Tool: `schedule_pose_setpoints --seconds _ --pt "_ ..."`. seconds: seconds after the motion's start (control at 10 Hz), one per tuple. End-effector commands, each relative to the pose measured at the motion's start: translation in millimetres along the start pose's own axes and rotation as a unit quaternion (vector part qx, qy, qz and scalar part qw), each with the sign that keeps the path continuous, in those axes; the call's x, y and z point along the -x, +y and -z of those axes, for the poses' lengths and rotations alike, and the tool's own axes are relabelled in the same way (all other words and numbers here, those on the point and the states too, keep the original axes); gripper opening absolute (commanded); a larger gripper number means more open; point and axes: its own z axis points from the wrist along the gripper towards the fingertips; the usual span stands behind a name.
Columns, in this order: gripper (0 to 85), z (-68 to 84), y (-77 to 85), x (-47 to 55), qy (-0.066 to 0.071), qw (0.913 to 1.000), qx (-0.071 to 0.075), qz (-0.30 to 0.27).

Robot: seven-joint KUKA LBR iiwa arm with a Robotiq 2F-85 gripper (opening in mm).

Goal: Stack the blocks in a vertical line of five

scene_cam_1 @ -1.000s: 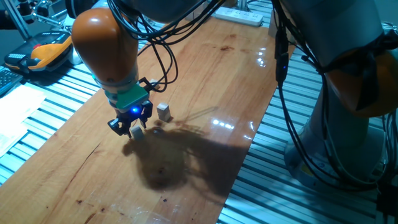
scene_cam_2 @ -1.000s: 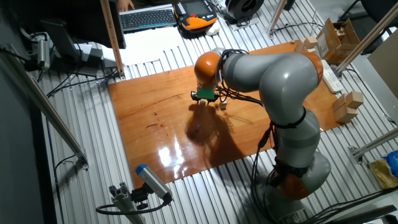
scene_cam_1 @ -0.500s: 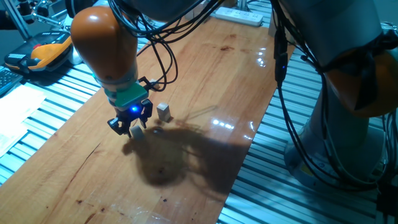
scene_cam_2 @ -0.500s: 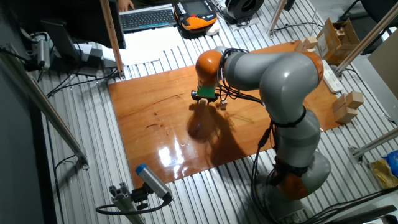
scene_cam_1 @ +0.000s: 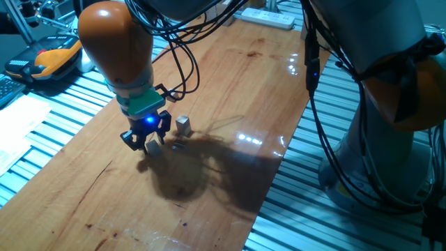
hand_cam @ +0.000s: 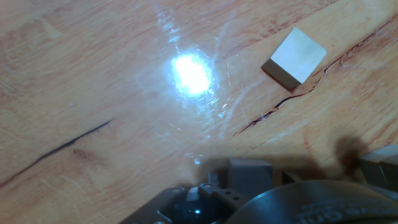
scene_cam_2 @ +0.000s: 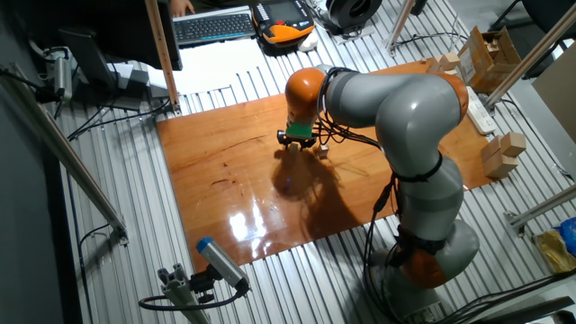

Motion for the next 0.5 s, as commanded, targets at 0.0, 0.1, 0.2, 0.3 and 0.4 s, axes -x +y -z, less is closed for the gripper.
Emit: schedule_pose_setpoints --seconds 0.0,0.1,0.2,0.3,0.4 --pt "51.0 -0.5 -0.1 -0.2 0.000 1.0000 0.000 0.000" --pt "51.0 -1.2 -0.3 -0.3 0.000 1.0000 -0.001 0.000" --pt "51.0 -1.8 -0.5 -0.2 0.000 1.0000 -0.001 -0.001" --pt "51.0 -2.0 -0.6 -0.3 0.000 1.0000 -0.001 0.000" --pt "51.0 -2.1 -0.6 -0.6 -0.001 1.0000 -0.002 0.001"
